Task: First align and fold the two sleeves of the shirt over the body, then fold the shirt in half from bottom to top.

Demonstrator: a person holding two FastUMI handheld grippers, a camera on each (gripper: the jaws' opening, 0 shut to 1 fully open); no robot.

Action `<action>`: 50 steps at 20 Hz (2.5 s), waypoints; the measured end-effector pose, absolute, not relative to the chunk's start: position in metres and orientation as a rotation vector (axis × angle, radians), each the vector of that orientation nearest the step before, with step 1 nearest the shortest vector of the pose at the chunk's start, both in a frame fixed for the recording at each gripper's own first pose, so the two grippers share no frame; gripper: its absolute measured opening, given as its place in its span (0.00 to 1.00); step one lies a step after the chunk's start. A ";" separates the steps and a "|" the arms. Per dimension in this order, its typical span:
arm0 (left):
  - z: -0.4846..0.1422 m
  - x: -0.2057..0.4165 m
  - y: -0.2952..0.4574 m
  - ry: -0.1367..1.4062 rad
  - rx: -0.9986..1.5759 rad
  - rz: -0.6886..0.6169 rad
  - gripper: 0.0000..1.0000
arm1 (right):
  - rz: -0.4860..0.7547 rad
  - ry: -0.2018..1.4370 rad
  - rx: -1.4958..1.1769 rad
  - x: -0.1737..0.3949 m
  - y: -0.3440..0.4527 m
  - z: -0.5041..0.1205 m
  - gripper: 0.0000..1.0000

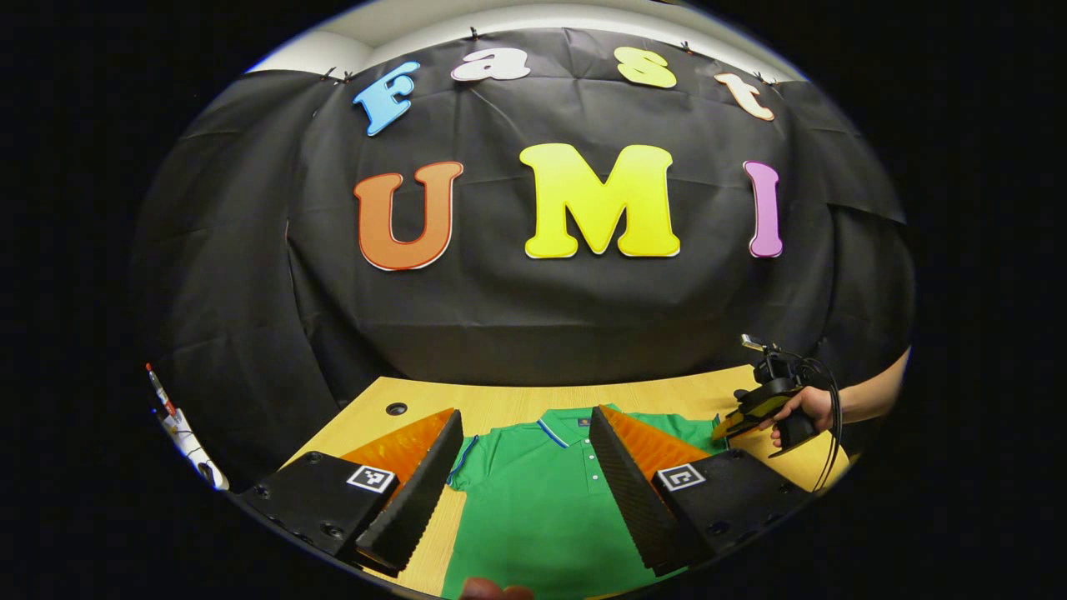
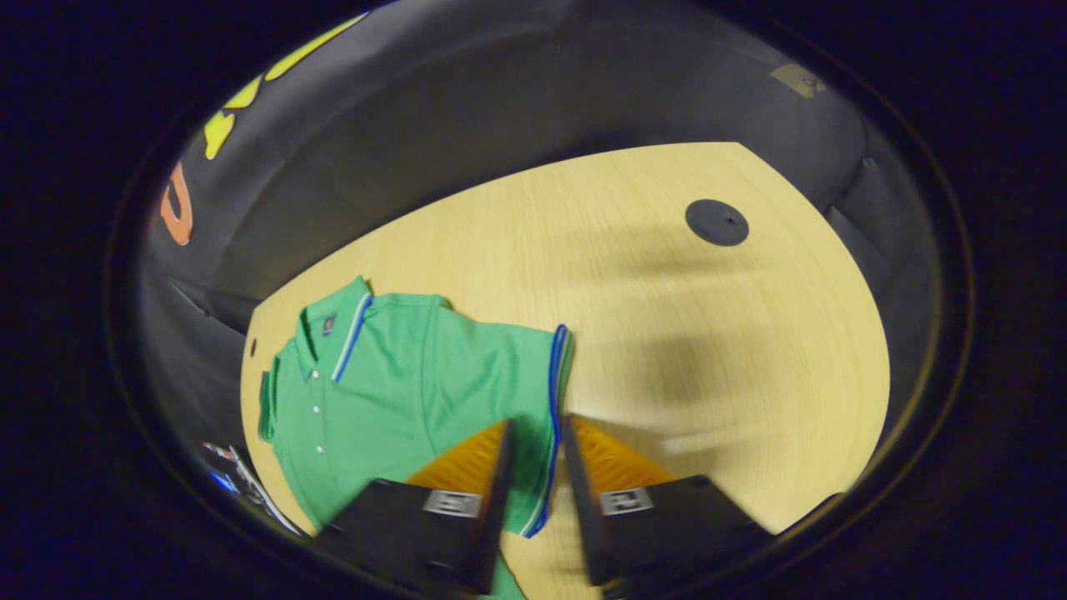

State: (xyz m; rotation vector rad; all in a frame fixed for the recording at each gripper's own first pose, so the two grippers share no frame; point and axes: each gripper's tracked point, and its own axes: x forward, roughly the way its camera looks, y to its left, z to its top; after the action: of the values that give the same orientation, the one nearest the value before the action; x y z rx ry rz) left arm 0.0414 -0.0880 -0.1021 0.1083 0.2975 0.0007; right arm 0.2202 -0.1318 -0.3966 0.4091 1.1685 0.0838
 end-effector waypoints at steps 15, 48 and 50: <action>-0.101 0.033 -0.071 0.297 0.076 0.024 0.98 | 0.115 1.054 0.652 0.224 -0.119 -0.338 0.03; -0.109 -0.001 0.067 0.314 -0.075 0.106 0.98 | 0.137 0.925 0.392 0.197 -0.001 -0.255 0.81; -0.111 0.011 0.071 0.321 -0.084 0.069 0.98 | 0.163 0.884 0.337 0.172 -0.018 -0.233 0.81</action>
State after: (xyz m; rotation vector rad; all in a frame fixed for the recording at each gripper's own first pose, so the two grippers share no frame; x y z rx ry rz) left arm 0.0106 0.0706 -0.1105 -0.0839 0.3205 0.0688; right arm 0.1717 -0.0182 -0.2327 0.3374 0.8843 0.1629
